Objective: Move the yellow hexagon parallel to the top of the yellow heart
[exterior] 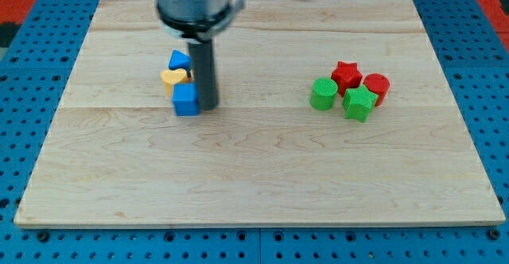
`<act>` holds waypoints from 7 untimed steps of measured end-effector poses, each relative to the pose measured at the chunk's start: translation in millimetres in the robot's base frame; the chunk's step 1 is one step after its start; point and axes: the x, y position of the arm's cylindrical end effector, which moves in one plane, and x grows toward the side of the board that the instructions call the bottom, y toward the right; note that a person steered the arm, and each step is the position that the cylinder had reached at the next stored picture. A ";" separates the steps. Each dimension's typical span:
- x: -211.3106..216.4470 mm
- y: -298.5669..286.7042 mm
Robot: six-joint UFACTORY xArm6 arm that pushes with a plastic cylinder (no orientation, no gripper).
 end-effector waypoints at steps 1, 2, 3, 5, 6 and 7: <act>-3.3 -9.8; -1.6 -1.4; -1.6 1.8; -1.2 4.6; 0.3 15.3; 2.3 37.3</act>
